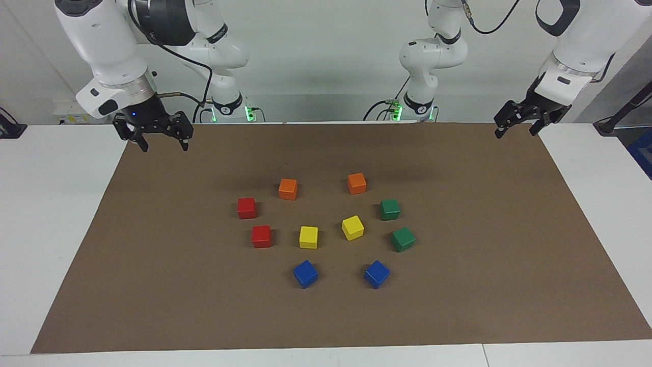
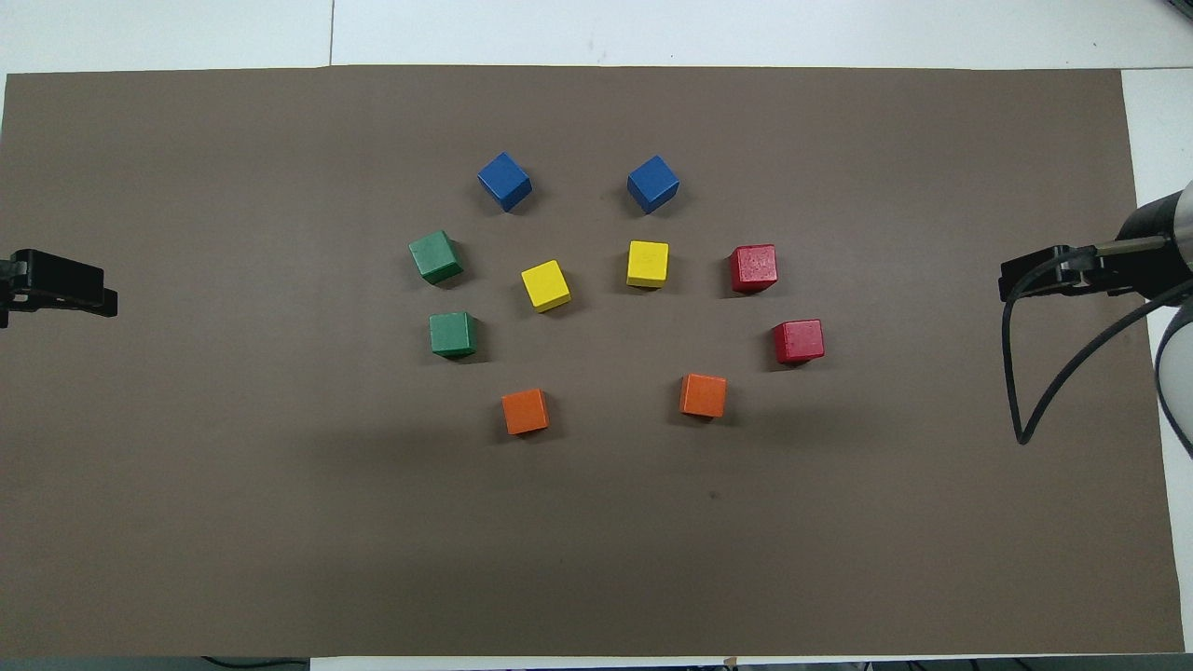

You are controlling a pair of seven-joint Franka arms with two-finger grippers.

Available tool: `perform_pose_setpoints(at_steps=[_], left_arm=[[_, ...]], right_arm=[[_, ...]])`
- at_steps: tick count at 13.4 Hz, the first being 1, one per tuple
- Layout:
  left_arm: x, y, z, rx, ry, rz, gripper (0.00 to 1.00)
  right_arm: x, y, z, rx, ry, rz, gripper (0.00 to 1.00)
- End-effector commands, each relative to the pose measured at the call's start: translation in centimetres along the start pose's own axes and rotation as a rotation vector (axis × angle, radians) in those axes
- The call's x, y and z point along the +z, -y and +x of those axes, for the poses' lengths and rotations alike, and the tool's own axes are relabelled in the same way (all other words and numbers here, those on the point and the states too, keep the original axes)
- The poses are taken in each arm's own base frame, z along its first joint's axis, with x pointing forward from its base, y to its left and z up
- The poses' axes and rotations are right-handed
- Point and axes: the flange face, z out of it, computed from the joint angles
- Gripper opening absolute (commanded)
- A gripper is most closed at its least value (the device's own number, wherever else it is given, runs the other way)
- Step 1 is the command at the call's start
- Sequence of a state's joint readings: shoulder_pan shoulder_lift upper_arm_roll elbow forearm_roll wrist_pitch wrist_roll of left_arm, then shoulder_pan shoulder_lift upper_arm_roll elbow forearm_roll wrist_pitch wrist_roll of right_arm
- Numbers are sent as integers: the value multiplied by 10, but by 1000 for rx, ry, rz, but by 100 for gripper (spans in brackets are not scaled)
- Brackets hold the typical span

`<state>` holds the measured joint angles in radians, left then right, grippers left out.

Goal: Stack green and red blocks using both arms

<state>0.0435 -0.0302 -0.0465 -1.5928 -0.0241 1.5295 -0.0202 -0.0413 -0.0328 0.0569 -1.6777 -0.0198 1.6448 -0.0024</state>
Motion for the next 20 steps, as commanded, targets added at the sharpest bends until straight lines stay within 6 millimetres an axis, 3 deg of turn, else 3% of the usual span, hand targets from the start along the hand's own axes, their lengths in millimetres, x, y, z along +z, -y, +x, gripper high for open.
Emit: perform_pose_setpoints(at_steps=[1, 8, 10, 12, 15, 16, 20], left_arm=[[-4, -3, -5, 4, -11, -14, 100], [8, 2, -8, 3, -10, -19, 100], [15, -11, -10, 24, -26, -18, 100], [28, -46, -6, 68, -88, -20, 100], [61, -99, -1, 56, -107, -32, 100], [80, -110, 3, 70, -101, -36, 100], [170, -181, 13, 113, -98, -59, 100]], right_arm=[[1, 0, -4, 2, 8, 16, 100], [6, 6, -7, 22, 14, 15, 100], [7, 8, -7, 21, 14, 15, 100], [13, 19, -5, 44, 6, 14, 100], [36, 56, 1, 71, -17, 18, 100], [42, 75, 5, 80, -29, 22, 100], [103, 101, 24, 98, -27, 31, 100]])
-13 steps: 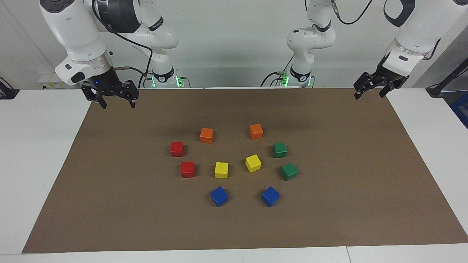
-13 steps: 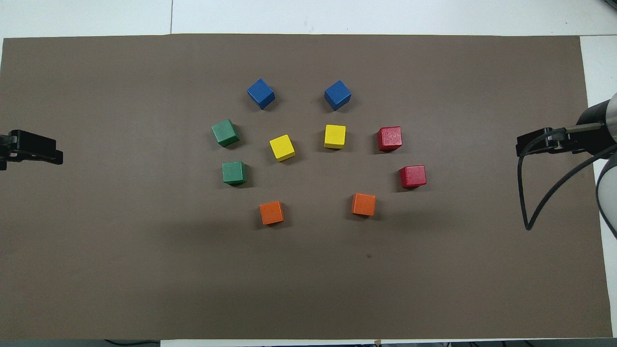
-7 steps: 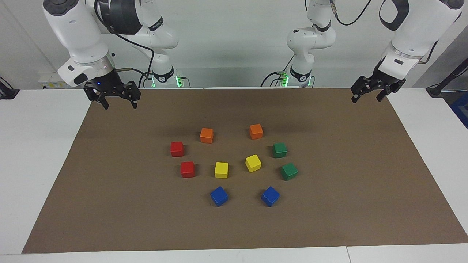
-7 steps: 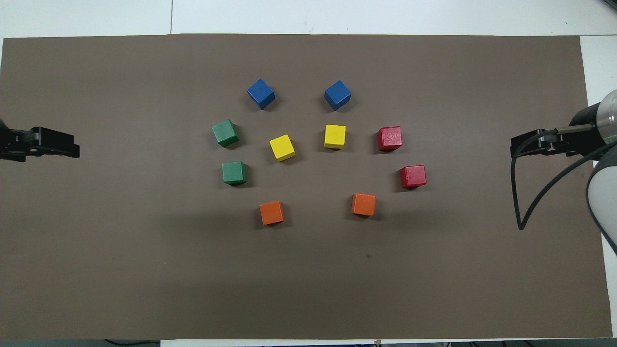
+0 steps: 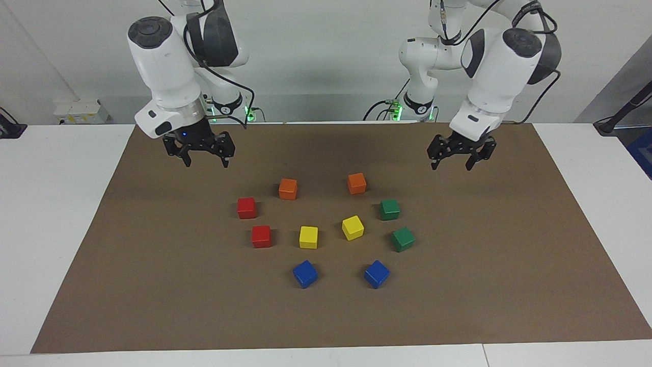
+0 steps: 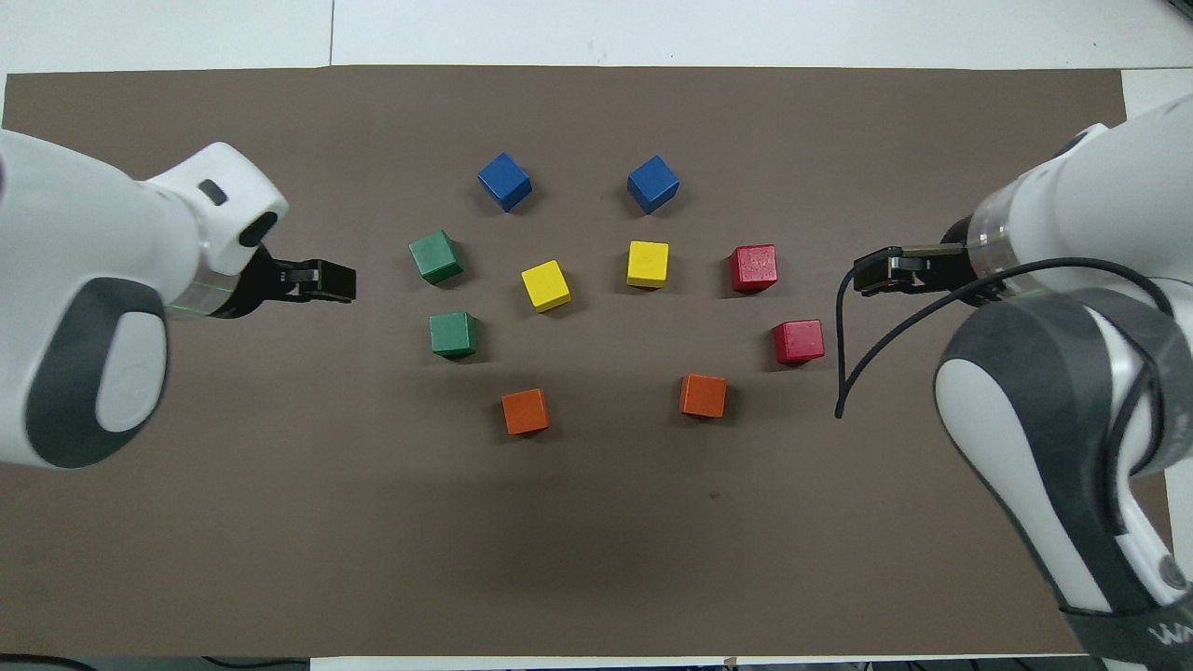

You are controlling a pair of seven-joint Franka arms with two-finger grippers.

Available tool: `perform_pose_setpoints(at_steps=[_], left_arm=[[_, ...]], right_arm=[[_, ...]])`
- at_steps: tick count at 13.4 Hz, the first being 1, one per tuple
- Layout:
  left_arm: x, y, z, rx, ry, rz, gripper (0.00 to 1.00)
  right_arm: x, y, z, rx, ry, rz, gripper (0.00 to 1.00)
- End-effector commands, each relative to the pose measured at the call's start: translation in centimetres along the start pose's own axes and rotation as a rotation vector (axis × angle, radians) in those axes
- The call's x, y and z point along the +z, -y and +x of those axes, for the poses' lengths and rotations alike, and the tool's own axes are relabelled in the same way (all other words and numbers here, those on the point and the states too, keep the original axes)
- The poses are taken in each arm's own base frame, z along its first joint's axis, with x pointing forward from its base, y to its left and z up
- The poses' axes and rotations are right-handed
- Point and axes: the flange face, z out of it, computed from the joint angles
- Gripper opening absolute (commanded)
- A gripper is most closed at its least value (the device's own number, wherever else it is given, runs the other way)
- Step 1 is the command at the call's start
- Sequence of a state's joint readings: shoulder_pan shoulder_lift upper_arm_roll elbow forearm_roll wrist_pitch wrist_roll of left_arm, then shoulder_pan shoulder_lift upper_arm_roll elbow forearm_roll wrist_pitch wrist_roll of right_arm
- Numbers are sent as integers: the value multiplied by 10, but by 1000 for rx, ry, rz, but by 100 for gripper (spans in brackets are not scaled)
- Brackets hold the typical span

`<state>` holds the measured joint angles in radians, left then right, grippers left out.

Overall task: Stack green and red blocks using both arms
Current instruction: 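Grasp the green cube with the left gripper while the right gripper grasps red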

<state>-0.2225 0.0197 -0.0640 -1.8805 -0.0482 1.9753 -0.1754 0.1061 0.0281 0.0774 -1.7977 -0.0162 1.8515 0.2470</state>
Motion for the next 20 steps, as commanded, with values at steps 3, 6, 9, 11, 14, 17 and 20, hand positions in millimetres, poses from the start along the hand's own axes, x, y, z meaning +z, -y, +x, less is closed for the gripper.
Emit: perform_pose_setpoints(at_steps=[3, 6, 9, 11, 14, 17, 20], left_arm=[[88, -36, -8, 10, -10, -21, 100], [121, -53, -9, 29, 6, -20, 100], [144, -65, -11, 48, 28, -16, 100], [168, -77, -13, 55, 47, -12, 100], [183, -80, -13, 82, 62, 4, 100], [192, -78, -12, 89, 67, 15, 100], [204, -80, -13, 86, 72, 16, 98]], right_arm=[[97, 26, 3, 35, -55, 39, 100], [137, 51, 5, 61, -47, 47, 100], [171, 51, -7, 58, -67, 56, 100], [184, 48, -14, 49, -67, 55, 100], [184, 44, -16, 33, -59, 51, 100], [190, 39, -21, -7, -46, 44, 100], [193, 32, -24, -32, -37, 39, 100]])
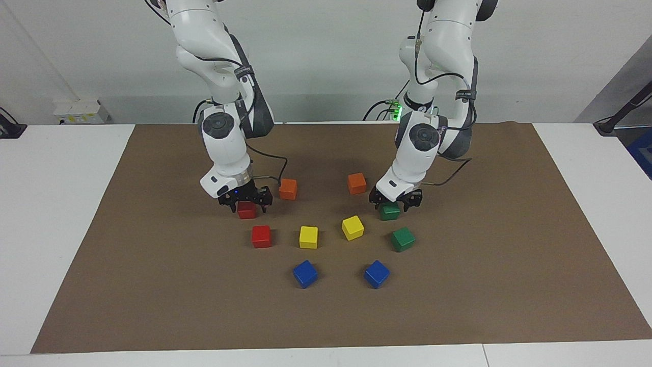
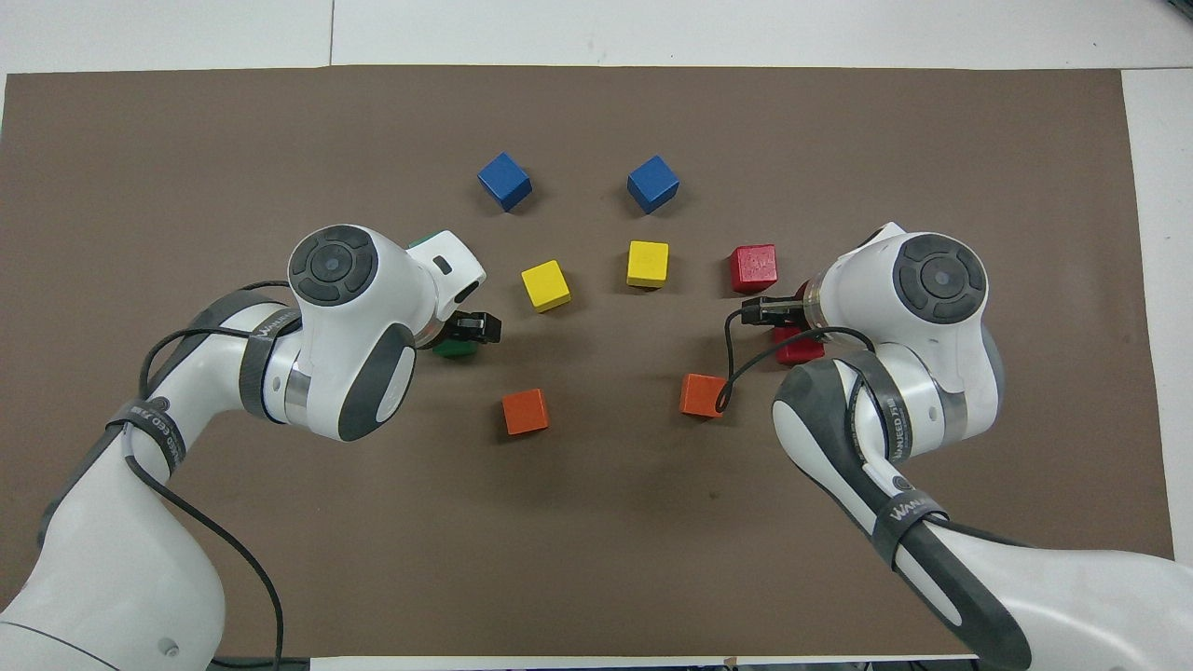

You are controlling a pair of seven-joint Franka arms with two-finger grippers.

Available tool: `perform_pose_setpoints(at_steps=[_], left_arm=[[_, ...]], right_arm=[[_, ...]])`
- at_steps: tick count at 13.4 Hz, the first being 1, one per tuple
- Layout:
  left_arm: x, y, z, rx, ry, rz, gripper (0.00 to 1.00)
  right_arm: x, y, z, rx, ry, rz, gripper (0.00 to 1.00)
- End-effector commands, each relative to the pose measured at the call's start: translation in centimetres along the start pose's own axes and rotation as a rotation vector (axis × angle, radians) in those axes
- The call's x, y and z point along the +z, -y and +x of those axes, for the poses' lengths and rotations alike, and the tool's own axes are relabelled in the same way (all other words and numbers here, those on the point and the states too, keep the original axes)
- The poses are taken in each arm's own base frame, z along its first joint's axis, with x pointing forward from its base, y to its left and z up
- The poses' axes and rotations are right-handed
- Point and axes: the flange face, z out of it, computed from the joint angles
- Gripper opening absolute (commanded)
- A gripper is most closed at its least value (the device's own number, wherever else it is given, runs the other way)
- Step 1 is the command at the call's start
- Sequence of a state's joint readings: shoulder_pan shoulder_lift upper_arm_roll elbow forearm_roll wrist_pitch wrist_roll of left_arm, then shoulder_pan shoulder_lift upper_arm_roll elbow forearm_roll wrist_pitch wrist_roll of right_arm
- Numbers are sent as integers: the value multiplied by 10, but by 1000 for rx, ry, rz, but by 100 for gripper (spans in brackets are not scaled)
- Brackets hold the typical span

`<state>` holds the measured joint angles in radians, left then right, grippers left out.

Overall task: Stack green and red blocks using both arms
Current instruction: 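Grasp the green cube with the left gripper while the right gripper grasps red, then carry the green cube outward with the left gripper while the right gripper carries red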

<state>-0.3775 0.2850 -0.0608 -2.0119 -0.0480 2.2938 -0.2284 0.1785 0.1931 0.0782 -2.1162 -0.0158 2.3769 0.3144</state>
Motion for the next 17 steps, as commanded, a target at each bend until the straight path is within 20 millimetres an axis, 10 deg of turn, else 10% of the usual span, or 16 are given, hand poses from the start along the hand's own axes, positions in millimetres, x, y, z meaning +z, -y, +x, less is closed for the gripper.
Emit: perform_pose_setpoints(at_steps=[1, 4, 6, 7, 10, 13, 14, 16, 17], left_arm=[[13, -2, 2, 6, -12, 11, 97], [13, -2, 2, 6, -12, 11, 80], [12, -2, 2, 5, -10, 12, 10], [11, 0, 3, 3, -6, 13, 0], [3, 4, 4, -7, -5, 15, 0], [-46, 41, 11, -73, -20, 12, 0], [-67, 59, 10, -101, -37, 9, 0], [-95, 110, 8, -177, -41, 10, 0], [-103, 140, 5, -209, -34, 11, 0]], right_arm=[[-3, -14, -9, -28, -1, 7, 100], [1, -15, -15, -42, 12, 3, 100], [6, -16, -23, -59, 27, -2, 100], [8, -17, -27, -77, 31, -4, 100], [14, -20, -36, -83, 41, -6, 100], [17, -20, -38, -85, 44, -8, 99], [21, -21, -39, -82, 52, -8, 91], [21, -23, -36, -79, 56, -10, 1], [15, -33, -28, -73, 47, -8, 0]])
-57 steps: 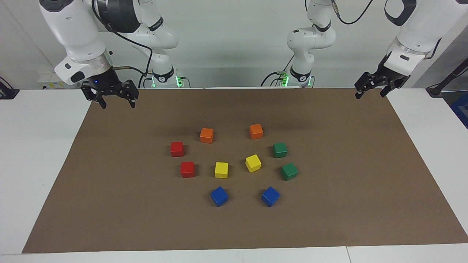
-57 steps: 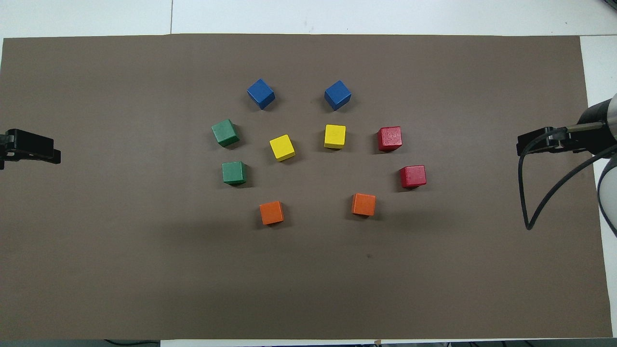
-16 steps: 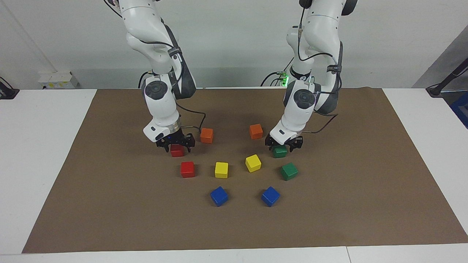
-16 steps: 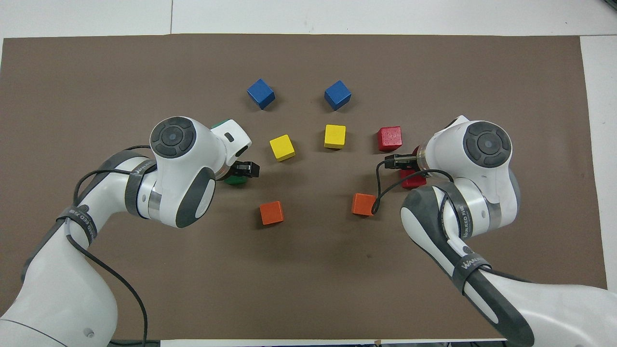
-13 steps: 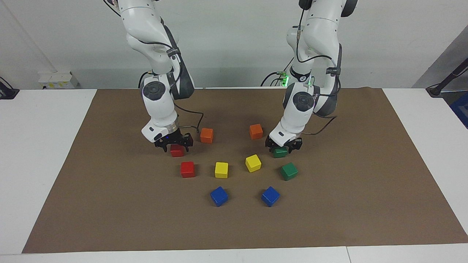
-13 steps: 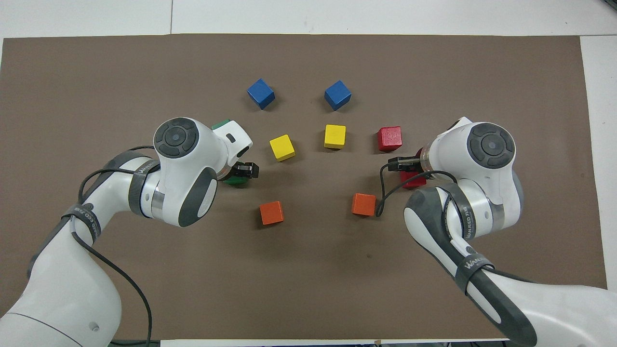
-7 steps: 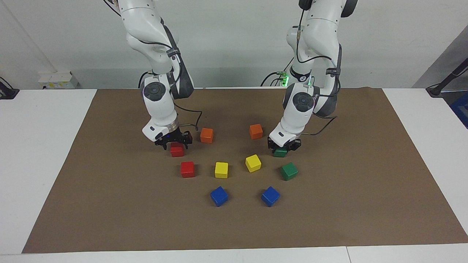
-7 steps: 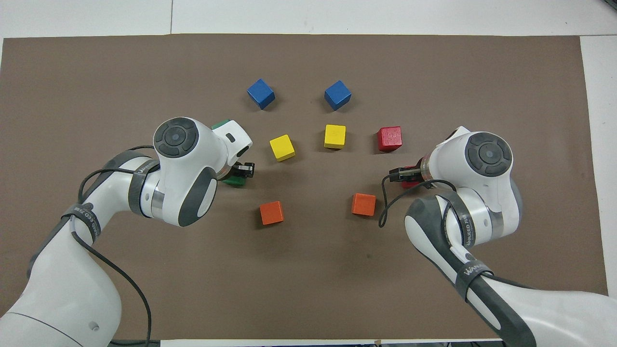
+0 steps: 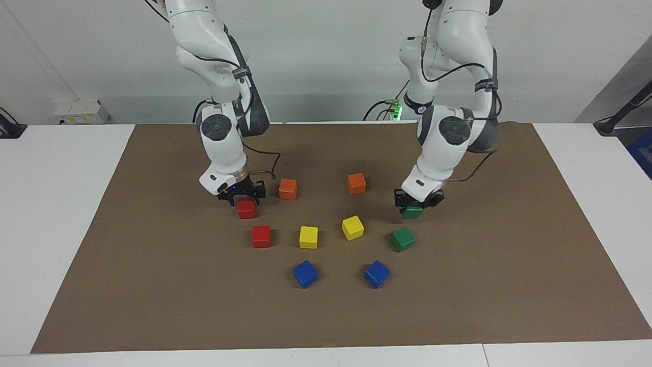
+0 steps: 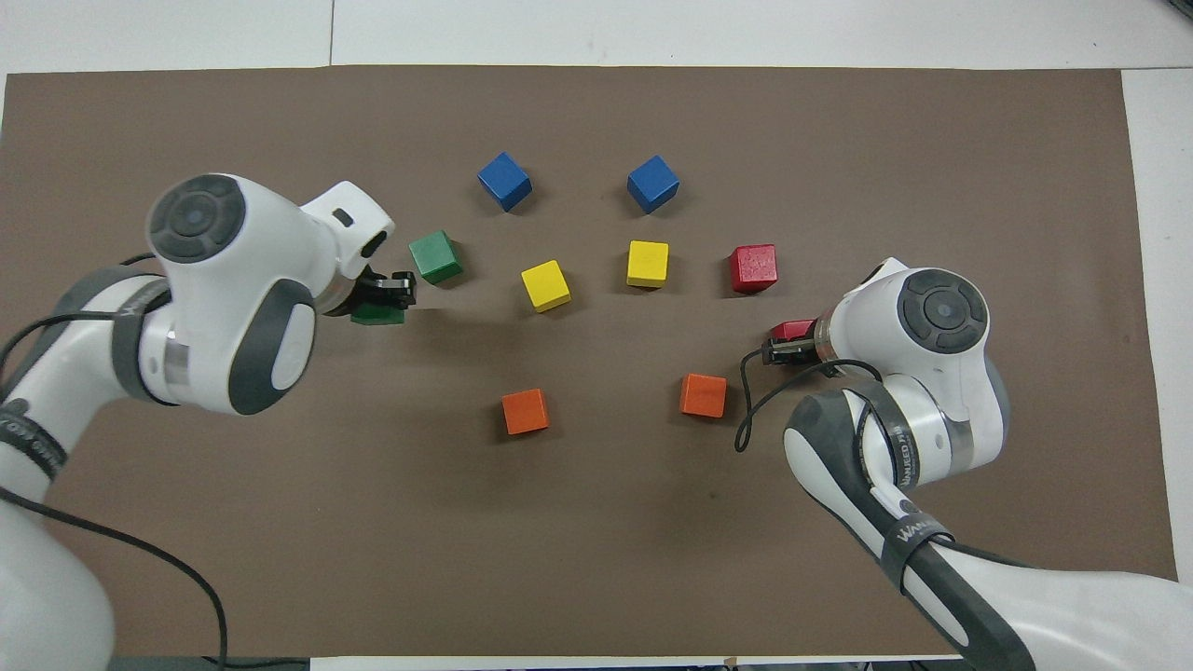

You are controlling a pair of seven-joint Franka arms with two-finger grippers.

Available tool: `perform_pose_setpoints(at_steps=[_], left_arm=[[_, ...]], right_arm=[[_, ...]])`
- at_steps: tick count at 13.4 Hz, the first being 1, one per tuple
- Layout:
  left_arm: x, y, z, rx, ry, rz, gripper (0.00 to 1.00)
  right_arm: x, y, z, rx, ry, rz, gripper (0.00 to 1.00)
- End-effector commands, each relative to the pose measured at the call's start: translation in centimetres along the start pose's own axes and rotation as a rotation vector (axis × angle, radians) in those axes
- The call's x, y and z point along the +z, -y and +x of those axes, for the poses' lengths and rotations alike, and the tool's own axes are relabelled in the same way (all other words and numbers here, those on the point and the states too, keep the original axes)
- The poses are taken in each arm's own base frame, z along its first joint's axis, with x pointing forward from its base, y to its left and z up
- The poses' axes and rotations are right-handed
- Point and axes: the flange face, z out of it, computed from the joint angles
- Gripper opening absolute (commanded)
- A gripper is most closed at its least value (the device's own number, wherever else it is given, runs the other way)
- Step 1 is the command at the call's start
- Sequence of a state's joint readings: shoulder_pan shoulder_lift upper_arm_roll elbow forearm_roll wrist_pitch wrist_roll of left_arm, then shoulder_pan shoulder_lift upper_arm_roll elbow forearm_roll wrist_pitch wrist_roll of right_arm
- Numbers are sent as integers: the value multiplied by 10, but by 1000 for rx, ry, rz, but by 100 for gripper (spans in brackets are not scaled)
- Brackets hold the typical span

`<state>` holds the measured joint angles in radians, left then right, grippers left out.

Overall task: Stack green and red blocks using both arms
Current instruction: 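Carry the green cube outward with the left gripper while the right gripper carries red, then lower and release the green cube while the right gripper releases the red cube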

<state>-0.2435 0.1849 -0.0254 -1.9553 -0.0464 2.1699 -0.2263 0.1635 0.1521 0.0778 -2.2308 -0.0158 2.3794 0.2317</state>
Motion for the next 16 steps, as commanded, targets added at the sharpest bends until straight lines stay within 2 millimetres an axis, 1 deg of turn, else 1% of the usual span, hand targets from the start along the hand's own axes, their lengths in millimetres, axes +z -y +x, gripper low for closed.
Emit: perform_pose_setpoints(at_steps=[1, 2, 3, 4, 5, 6, 7, 8, 10, 12, 13, 14, 15, 16], left_arm=[[-28, 72, -2, -46, 18, 14, 0], [-29, 95, -1, -34, 23, 14, 0], [-28, 118, -2, -55, 21, 15, 0], [-25, 145, -4, -79, 25, 15, 0], [-26, 170, -5, -44, 26, 14, 0], [-24, 199, -9, 11, 30, 13, 0], [-21, 226, -13, 28, 35, 11, 0], [-13, 244, -17, 38, 37, 10, 0], [4, 263, -27, 35, 27, 13, 0], [17, 273, -37, 22, 28, 13, 0], [22, 278, -41, 7, 32, 13, 0], [28, 282, -44, -2, 36, 12, 0], [30, 284, -46, -7, 39, 11, 0], [34, 289, -48, -21, 44, 10, 0]], right_arm=[[-19, -30, 15, -24, -31, 14, 0], [-35, -44, 30, -54, -13, 11, 0], [-57, -65, 48, -66, 6, 10, 0], [-75, -86, 62, -81, 16, 12, 0], [-84, -110, 70, -93, 2, 13, 0], [-82, -128, 74, -108, -11, 13, 0], [-77, -138, 73, -109, -32, 13, 0], [-69, -152, 69, -92, -28, 11, 0], [-51, -172, 58, -81, -24, 11, 0], [-33, -197, 51, -80, -48, 5, 0], [-25, -199, 53, -86, -49, 6, 0], [-23, -200, 55, -85, -65, 4, 0], [-16, -199, 53, -84, -66, 4, 0], [-13, -200, 53, -83, -81, 2, 0]])
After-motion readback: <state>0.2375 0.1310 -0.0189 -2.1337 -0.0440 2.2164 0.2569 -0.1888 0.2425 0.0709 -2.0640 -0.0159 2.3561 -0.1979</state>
